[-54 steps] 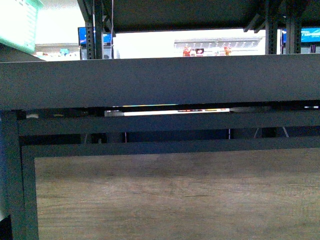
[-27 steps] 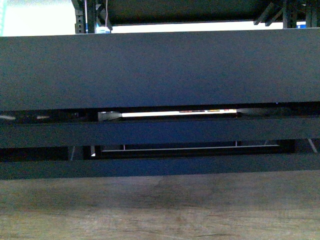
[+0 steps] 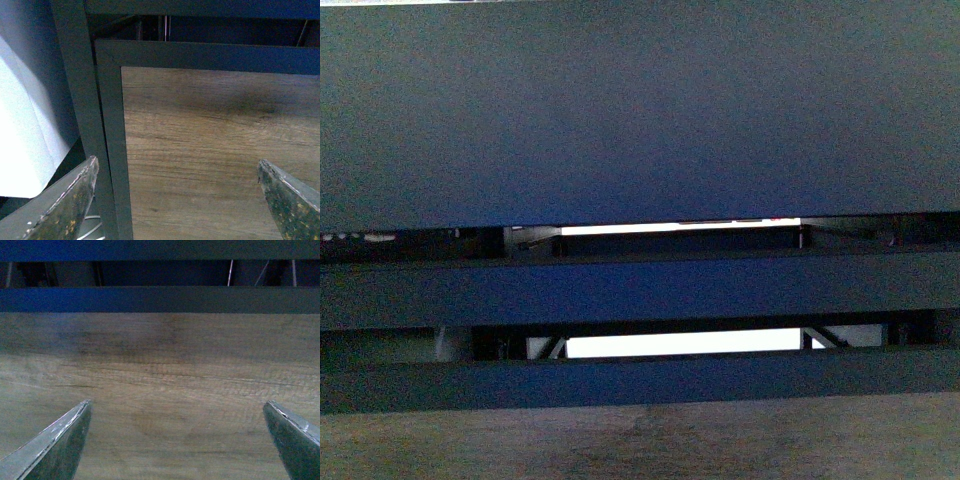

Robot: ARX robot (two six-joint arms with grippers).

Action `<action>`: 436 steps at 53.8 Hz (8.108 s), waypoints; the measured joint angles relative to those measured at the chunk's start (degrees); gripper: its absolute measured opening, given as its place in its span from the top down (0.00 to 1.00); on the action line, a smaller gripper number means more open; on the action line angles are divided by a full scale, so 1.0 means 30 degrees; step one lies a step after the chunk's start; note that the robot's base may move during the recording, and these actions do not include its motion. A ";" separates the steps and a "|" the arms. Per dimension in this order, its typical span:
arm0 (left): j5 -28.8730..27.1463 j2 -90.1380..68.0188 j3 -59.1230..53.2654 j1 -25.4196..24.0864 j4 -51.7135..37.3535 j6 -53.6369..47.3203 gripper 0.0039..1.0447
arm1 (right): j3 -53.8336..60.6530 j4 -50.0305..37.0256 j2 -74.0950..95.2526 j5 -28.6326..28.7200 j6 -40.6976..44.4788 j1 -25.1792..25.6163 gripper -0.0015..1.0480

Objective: Pick lemon from shelf

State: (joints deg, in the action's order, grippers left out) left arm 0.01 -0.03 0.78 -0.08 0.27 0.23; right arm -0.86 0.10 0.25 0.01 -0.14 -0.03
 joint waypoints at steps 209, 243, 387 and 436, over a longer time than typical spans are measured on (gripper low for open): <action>1.3843 -3.0622 2.0465 -1.1642 -0.5406 1.9824 0.07 | 0.0000 -0.0015 -0.0007 0.0000 0.0000 0.0000 0.02; 1.3602 -3.6137 2.6476 -1.2160 -0.5610 2.1332 0.07 | 0.0000 -0.0015 -0.0007 0.0000 0.0000 0.0000 0.02; 1.4491 -3.0971 2.1398 0.4889 -0.4976 1.5314 0.89 | 0.0000 -0.0015 -0.0007 0.0007 0.0000 0.0000 0.02; 1.3843 -3.1656 2.0757 0.6506 -0.6594 1.5846 0.89 | -1.0695 -0.5479 3.0636 0.0386 -0.3169 0.4415 0.02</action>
State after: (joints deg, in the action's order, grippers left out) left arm 41.54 -95.00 63.05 19.44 -19.51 47.77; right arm -32.95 -16.34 92.16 1.17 -9.65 13.21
